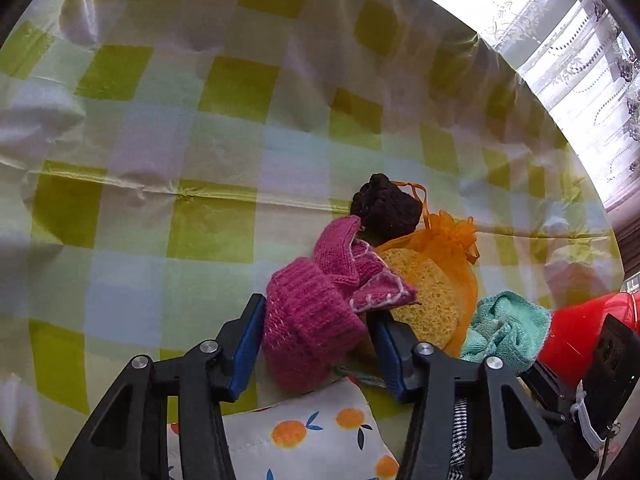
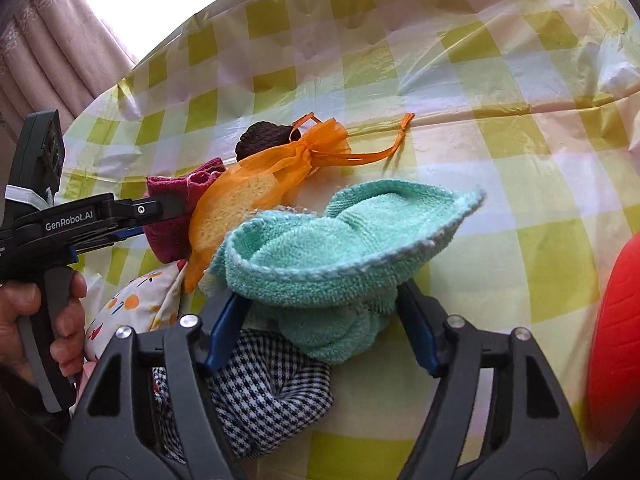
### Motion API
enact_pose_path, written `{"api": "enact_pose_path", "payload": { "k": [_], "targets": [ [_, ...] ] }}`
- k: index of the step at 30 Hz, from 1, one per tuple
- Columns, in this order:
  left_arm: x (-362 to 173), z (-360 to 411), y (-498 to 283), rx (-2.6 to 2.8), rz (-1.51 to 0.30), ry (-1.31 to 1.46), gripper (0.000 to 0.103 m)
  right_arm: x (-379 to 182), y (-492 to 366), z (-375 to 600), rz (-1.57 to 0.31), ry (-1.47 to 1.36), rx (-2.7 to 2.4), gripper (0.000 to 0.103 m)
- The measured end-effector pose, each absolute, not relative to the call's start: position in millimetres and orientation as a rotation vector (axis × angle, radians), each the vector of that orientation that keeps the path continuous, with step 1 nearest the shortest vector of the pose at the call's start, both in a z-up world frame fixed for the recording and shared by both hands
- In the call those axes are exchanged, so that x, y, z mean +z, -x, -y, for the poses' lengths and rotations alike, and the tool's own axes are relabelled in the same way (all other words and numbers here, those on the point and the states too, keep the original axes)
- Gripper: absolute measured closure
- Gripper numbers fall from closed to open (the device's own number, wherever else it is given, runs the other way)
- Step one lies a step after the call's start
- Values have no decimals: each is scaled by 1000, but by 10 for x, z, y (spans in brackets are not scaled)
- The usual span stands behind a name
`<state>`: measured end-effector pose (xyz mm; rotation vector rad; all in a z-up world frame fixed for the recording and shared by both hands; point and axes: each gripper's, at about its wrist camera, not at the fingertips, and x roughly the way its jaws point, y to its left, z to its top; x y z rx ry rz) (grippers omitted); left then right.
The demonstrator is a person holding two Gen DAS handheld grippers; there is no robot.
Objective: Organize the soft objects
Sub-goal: 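Grasp the magenta knit mitten with the left tool while the right tool grasps the teal towel, then carry the mitten and teal towel into the white box and open both tools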
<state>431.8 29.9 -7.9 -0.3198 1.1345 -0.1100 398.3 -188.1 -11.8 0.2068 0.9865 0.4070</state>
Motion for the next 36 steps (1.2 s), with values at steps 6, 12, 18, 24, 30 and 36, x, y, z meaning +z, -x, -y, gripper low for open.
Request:
{"api": "enact_pose_path", "payload": {
  "k": [6,12,18,24,30,36],
  "targets": [
    [-23,-244,-4275,-129,-1098,255,72,-12,-3915,1955,-935,-189,382,40],
    [325,-298,-4061,-92,-966,216,73,290,-3805,2105,-843,-179,325,40],
    [676,-250,-3677,-71,-847,214,73,594,-3460,2218,-761,-164,292,40],
    [885,-72,-3256,-64,-774,203,73,738,-3042,2180,-740,-164,322,40],
    [909,203,-2787,-94,-771,204,73,685,-2636,2224,-775,-133,327,40],
    [763,559,-2295,-148,-808,189,73,621,-2166,2424,-803,-116,310,40]
  ]
}}
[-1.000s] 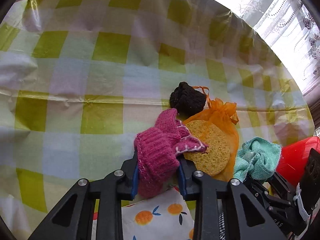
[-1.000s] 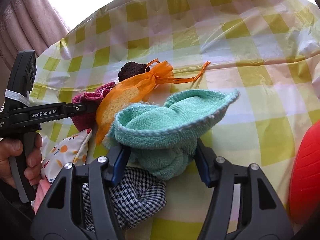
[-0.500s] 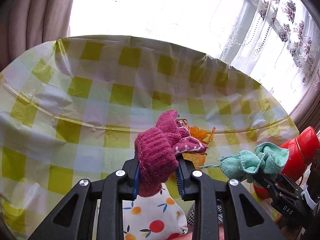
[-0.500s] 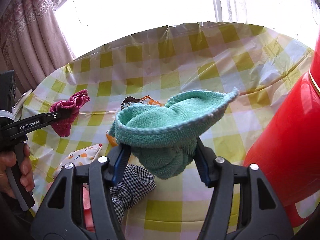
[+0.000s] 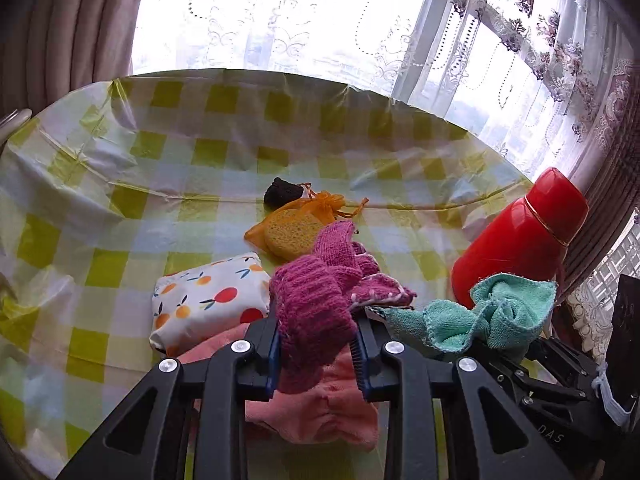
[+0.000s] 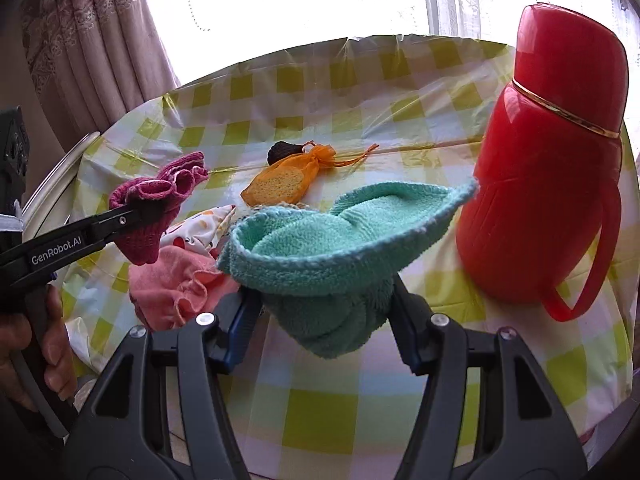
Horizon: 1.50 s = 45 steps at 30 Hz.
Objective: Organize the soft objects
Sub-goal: 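Carry the mitten and teal towel into the white box and open both tools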
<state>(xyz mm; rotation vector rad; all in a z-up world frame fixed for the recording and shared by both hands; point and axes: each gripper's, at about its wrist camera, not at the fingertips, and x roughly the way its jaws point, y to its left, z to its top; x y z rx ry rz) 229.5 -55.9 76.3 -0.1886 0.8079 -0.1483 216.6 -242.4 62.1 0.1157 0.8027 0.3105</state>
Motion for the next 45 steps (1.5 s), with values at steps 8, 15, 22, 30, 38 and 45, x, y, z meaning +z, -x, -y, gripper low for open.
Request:
{"api": "enact_pose_path", "payload": {
  "k": [8,15,22,30,38,45],
  "targets": [
    [584,1059,-1818,-262,-869,185,73,468,-1560,3077,-875,-112,235,40],
    [597,1636,-1472,-407,-902,152,73,511,-1087,3919,-892,-128,75,40],
    [619,2242,-1149,-568,-940,102,73,427,-769,4540,-930,-159,-47,40],
    [597,2867,-856,-721,-980,36,72,383,-439,5036,-939,-204,-137,40],
    [487,3232,-685,-858,-1055,16,63,317,-177,5382,-936,-268,-205,40],
    [278,3312,-760,-805,-1129,-1,41,249,-70,5537,-949,-309,-239,39]
  ]
}}
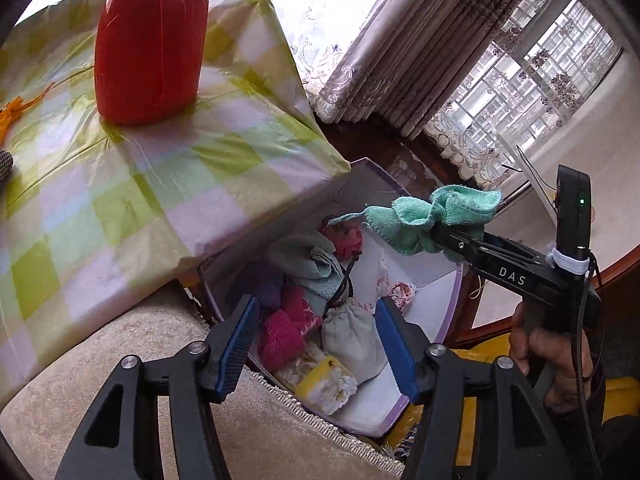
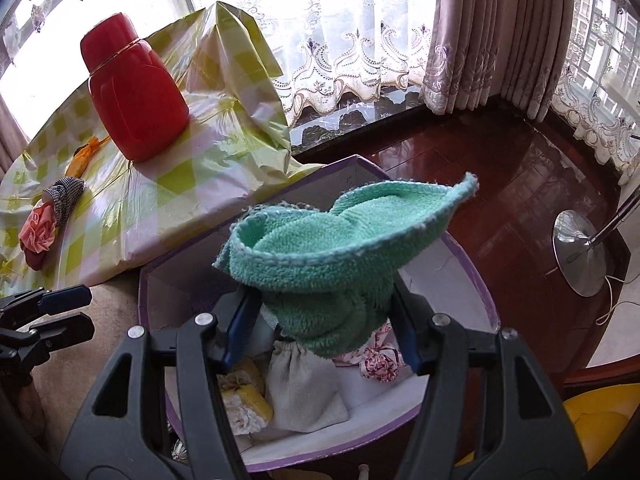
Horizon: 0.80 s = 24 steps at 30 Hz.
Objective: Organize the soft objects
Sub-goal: 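Carry the mitten and teal towel into the white box and open both tools, then move both open tools back from the box to the pile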
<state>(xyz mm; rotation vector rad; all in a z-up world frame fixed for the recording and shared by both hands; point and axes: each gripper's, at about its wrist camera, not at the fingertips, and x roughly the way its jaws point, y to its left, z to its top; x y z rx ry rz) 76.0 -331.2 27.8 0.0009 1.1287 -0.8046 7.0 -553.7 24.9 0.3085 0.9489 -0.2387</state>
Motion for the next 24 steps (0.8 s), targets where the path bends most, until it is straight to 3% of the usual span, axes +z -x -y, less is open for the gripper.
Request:
{"api": "enact_pose_path", "payload": {
  "k": [8,12,24],
  "targets": [
    [291,3197,-789,-773,-1112,30,41,251,-55,5555,-955,-299,-240,37],
    [294,3166,-804,-764,-1108,45,41,249,-78,5553,-961,-282,-265,22],
    [353,2836,-862,-695,-1071,125,41,274,-120,5470,-959,-292,-238,22]
  ]
}}
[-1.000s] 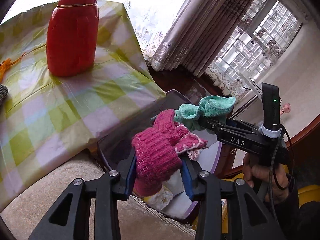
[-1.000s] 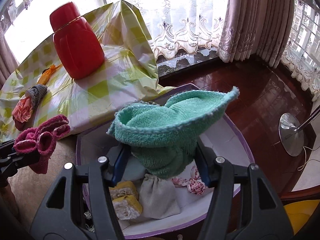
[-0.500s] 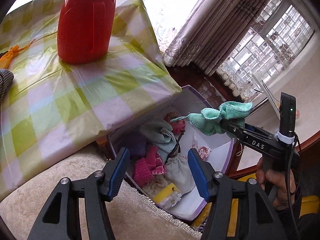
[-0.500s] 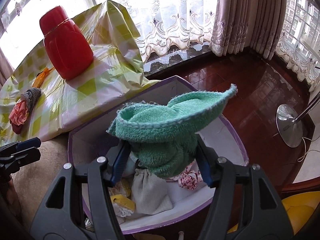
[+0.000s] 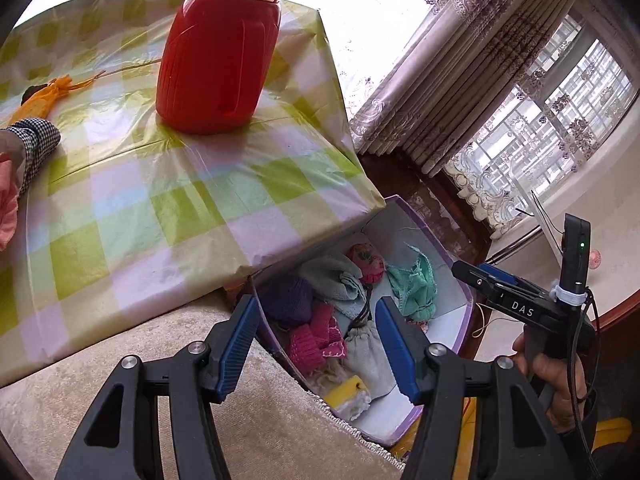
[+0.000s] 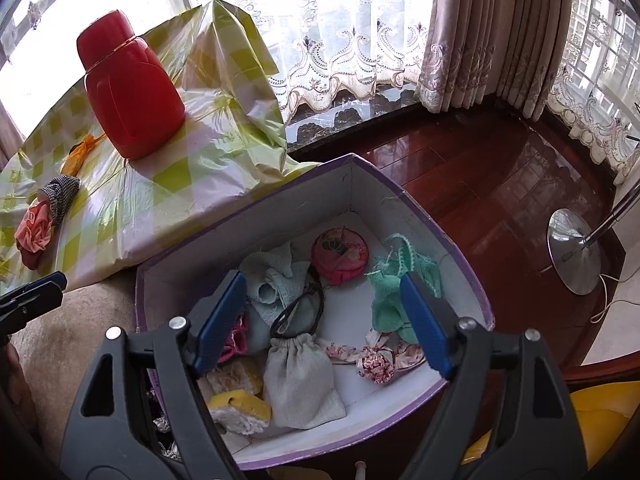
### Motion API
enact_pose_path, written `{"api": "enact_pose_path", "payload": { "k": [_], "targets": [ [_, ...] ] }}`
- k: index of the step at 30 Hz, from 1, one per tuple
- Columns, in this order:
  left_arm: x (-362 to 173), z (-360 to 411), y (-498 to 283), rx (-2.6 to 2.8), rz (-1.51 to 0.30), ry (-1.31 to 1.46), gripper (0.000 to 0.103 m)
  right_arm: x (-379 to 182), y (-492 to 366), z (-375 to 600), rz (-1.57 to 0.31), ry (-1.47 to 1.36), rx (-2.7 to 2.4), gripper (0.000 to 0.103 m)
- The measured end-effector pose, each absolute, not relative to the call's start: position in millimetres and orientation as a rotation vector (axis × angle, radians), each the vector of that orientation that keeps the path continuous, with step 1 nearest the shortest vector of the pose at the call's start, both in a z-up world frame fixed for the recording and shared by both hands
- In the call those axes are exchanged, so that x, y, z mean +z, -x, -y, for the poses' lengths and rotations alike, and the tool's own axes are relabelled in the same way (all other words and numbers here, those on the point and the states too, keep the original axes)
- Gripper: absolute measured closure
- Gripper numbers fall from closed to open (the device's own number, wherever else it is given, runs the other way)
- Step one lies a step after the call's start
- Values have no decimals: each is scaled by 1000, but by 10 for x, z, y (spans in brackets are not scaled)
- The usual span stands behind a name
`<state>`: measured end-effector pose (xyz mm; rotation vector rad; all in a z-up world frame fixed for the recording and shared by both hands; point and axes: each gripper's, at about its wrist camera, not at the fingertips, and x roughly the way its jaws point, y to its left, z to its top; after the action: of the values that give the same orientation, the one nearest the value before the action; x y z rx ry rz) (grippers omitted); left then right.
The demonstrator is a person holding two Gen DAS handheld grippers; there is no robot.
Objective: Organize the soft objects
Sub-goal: 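Move both open tools back from the box to the pile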
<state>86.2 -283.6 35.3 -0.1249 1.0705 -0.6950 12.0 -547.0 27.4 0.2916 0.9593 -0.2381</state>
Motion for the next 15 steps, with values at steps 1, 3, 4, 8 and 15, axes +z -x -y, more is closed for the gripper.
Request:
{"api": "enact_pose_path", "payload": {
  "k": [1,3,4,8,15],
  "targets": [
    [359,2783,-868,-682,-1065,137,41,277,-133,5434,-959,-292,-228,22],
    [371,2667,-878,-654,-1054,160,41,292,-166,5341,-957,-287,-202,22],
    [377,2609,-878,-636,-1047,169,41,300,-187,5285,-957,-281,-187,22],
    [385,2314,-896,-565,-1030,229,41,327,-276,5020,-951,-259,-122,22],
    [409,1677,-878,-424,-984,333,41,402,-465,4436,-959,-176,-10,22]
  ]
}}
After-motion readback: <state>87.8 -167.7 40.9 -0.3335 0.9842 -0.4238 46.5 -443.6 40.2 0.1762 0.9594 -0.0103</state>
